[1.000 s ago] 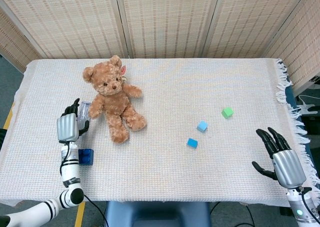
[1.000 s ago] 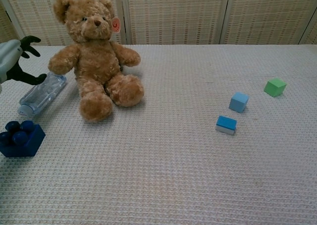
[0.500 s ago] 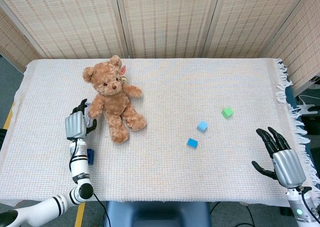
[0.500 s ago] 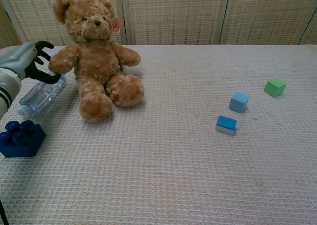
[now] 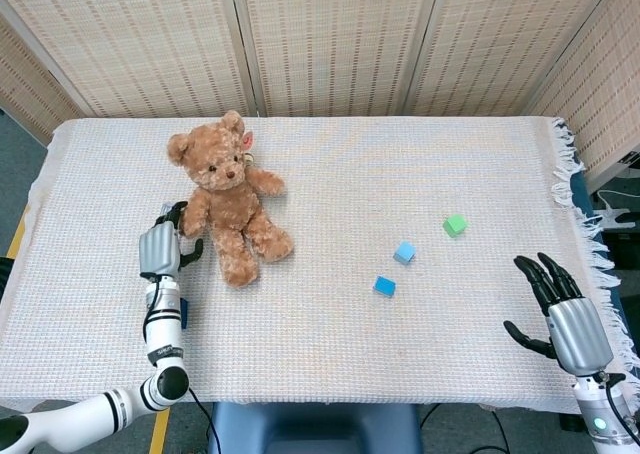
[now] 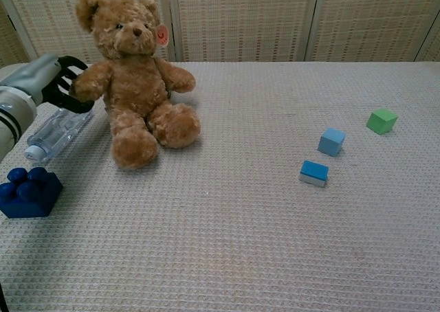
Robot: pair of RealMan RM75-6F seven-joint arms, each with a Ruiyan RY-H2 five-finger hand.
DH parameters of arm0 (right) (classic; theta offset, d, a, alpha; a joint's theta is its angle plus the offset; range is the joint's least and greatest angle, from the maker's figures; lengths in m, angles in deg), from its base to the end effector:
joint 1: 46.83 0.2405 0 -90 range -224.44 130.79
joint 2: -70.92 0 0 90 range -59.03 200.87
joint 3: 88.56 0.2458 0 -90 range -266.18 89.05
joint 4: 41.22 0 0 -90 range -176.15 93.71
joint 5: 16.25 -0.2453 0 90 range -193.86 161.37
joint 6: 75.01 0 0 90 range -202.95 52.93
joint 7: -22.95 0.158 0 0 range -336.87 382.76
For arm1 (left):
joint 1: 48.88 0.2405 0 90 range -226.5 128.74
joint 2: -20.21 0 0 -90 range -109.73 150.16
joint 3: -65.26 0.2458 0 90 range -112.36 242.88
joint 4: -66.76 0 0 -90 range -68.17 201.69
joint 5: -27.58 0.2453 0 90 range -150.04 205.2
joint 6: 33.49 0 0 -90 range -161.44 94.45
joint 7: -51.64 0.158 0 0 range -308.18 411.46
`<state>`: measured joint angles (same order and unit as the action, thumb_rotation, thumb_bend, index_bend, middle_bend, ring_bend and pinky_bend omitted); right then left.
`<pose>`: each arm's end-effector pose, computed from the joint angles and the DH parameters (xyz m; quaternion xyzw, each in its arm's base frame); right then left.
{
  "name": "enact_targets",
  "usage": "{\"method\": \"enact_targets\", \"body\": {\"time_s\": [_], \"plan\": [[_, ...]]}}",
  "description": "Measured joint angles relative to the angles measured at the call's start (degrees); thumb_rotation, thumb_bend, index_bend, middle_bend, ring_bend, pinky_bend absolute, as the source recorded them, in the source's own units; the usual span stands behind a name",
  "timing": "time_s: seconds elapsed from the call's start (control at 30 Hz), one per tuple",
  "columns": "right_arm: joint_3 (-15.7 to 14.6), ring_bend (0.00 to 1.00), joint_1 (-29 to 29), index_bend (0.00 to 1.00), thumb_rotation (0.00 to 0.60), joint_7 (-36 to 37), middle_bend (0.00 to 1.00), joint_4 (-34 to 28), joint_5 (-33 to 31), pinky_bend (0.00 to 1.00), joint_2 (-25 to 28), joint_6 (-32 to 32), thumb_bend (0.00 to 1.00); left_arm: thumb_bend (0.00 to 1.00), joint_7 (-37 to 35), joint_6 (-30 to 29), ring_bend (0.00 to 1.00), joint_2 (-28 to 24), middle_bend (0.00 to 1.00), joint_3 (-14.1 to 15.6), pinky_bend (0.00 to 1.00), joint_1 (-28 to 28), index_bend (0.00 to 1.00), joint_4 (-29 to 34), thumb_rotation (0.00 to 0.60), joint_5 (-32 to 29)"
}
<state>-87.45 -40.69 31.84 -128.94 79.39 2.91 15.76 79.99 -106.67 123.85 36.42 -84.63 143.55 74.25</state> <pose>-0.2935 -0.1944 0.1073 0.6072 -0.3693 0.4827 0.5118 -0.1632 0.3905 -0.0264 -0.4712 -0.5040 -0.4159 0.5925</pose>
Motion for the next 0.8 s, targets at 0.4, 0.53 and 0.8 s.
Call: {"method": "enact_targets", "body": {"time_s": [0.4,0.53,0.8], "plan": [[0.1,0.0,0.4,0.09,0.6,0.2,0.1,-0.2,-0.6,0.13,0.0,-1.2,0.09,0.35,-4.9,-4.2,0.49,6.1,0.54,0.0,0.48,-3.1,0.4,-12.7,0.6,3.6],[0.1,0.0,0.4,0.1,0.6,0.3,0.1,-0.2,-0.6,0.13,0.0,-1.4,0.09,0.36,-6.8,-6.1,0.52,7.4,0.58,0.6,0.47,-3.6,0.44,-16.1,0.6,6.3],[-0.3,0.0,0.7,0.1,0.6,-0.1,0.1,-0.2,-0.5,0.13,-0.1,-2.5,0.09,0.36,-7.1,-5.7,0.52,8.7,0.6,2.7,0.46,-3.6,0.53,-21.0,0.6,8.4]]}}
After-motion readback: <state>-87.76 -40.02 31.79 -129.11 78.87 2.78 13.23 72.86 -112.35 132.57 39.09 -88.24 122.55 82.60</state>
